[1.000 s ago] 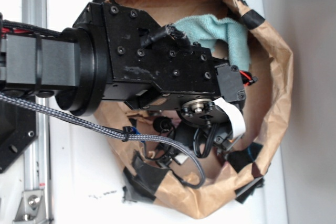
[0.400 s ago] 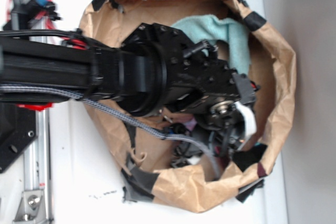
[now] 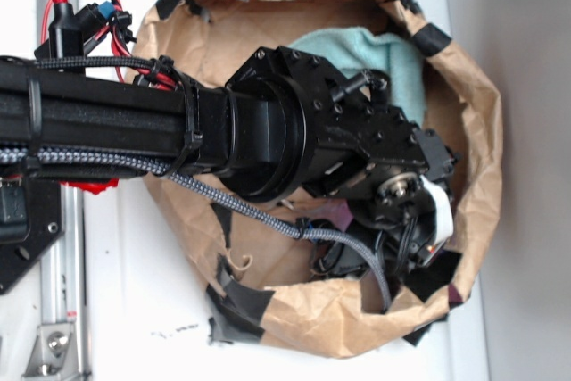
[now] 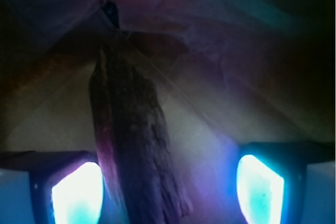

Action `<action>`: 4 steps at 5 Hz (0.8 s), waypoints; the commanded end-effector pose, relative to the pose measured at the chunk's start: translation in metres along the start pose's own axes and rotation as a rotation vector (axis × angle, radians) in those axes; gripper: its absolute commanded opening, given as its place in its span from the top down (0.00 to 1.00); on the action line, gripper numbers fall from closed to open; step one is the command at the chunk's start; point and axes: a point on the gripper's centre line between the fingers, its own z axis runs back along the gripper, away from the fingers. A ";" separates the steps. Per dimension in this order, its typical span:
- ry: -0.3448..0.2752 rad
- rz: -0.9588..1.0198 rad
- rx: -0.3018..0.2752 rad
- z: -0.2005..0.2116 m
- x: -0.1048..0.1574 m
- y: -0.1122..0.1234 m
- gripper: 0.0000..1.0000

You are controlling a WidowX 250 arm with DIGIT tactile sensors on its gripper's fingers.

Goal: Grab the wood chip.

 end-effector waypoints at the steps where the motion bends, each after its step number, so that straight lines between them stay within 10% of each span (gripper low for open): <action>1: 0.002 -0.173 0.034 0.000 0.029 -0.034 0.00; 2: 0.024 -0.165 0.041 -0.008 0.028 -0.042 0.00; 3: 0.011 -0.123 0.043 -0.011 0.030 -0.045 1.00; 4: 0.006 -0.120 0.052 -0.011 0.027 -0.047 1.00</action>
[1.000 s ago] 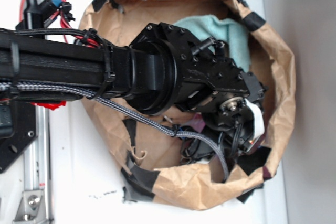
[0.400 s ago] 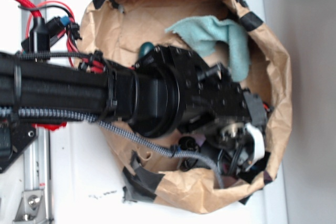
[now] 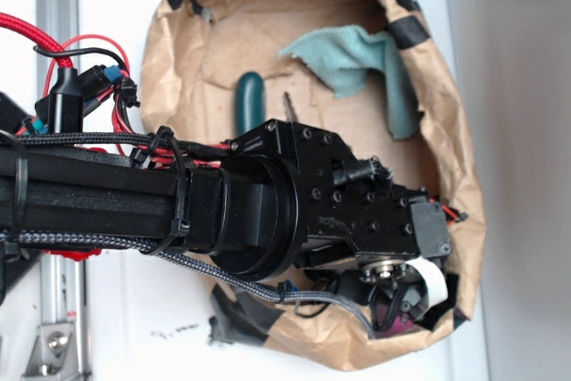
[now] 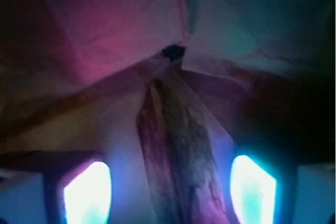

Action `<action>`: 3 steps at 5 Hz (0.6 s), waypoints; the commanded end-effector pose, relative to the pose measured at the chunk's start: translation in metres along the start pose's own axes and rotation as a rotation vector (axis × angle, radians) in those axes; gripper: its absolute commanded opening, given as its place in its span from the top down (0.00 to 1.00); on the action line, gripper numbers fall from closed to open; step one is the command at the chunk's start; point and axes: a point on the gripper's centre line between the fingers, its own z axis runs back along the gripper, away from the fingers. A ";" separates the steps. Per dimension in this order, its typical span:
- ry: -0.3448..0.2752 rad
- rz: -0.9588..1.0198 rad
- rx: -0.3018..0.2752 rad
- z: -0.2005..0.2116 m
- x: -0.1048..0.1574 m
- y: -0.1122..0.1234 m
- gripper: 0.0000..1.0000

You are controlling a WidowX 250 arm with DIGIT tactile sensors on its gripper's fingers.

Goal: Grab the wood chip.

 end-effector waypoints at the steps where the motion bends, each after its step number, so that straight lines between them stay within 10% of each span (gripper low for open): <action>1: -0.020 -0.034 0.019 0.003 0.008 -0.023 1.00; 3: -0.004 0.133 0.131 0.047 -0.021 0.004 1.00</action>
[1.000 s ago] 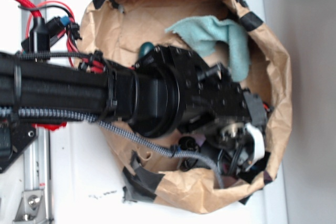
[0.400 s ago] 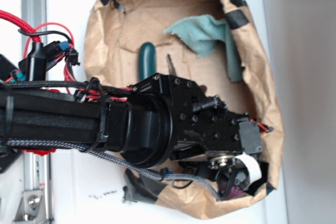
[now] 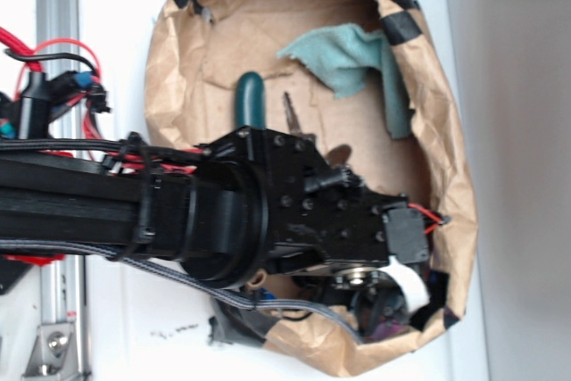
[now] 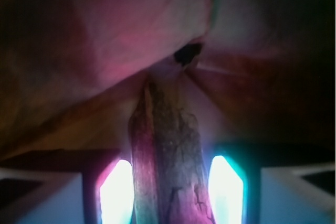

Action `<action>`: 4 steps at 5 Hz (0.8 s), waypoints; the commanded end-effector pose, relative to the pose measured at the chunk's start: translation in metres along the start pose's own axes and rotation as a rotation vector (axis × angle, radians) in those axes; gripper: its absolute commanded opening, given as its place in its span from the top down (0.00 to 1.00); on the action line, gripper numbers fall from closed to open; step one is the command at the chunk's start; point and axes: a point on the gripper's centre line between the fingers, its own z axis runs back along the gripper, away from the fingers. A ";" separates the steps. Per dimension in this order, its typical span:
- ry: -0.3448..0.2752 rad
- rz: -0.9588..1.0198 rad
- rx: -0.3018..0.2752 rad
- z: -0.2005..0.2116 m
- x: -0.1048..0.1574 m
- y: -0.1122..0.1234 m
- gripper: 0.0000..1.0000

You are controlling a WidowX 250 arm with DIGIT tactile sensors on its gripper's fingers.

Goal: Grab the wood chip.

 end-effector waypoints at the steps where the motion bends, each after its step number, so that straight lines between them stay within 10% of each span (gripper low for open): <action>1: 0.008 0.253 0.050 0.082 -0.028 0.025 1.00; 4: 0.123 0.677 -0.050 0.174 -0.033 0.025 1.00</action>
